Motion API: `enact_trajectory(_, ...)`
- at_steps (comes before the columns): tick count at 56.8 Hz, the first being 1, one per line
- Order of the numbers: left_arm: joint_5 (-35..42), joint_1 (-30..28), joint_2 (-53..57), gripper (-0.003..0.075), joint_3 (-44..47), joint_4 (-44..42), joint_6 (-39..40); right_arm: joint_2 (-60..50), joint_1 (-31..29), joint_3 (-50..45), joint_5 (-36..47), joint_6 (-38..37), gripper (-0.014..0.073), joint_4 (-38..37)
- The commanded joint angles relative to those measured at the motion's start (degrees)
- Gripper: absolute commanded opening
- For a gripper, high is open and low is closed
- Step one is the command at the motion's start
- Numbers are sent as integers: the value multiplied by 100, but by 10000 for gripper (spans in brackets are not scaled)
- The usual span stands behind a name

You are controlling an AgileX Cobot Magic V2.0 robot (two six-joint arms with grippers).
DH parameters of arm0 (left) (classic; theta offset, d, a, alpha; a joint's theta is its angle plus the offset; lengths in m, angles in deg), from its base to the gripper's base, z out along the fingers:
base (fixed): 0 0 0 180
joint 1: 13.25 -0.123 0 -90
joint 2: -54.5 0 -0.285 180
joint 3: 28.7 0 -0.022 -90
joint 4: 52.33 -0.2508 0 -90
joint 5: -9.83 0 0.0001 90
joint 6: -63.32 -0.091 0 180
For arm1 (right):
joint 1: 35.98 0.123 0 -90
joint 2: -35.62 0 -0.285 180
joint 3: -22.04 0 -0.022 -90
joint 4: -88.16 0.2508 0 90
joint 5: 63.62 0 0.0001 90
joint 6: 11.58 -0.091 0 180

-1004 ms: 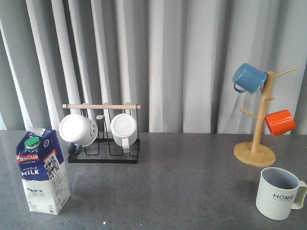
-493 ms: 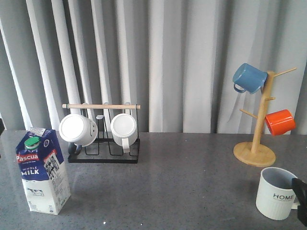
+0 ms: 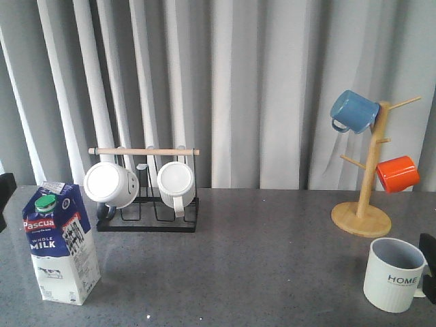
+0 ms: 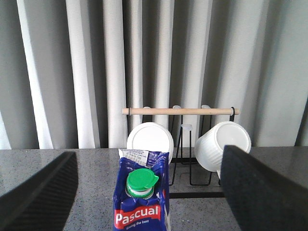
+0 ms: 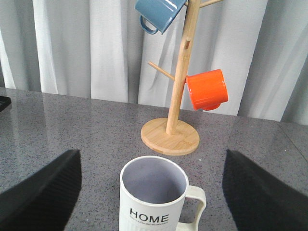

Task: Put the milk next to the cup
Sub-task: 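Lower the right gripper to the white HOME mug and grasp it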

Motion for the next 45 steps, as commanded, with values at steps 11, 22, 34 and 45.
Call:
enact_trajectory(11, 375, 15, 64, 587, -172, 20, -2, 610, -548, 216, 517, -5, 559, 310)
enact_trajectory(22, 375, 15, 64, 587, -172, 20, -2, 1412, -1112, 216, 951, -872, 559, -898)
enact_trajectory(34, 375, 15, 64, 587, -172, 20, -2, 2179, -1501, 216, 1559, -1213, 559, -1395)
enact_trajectory(45, 375, 15, 64, 587, -172, 20, -2, 2579, -1516, 130, 2167, -1225, 559, -1872)
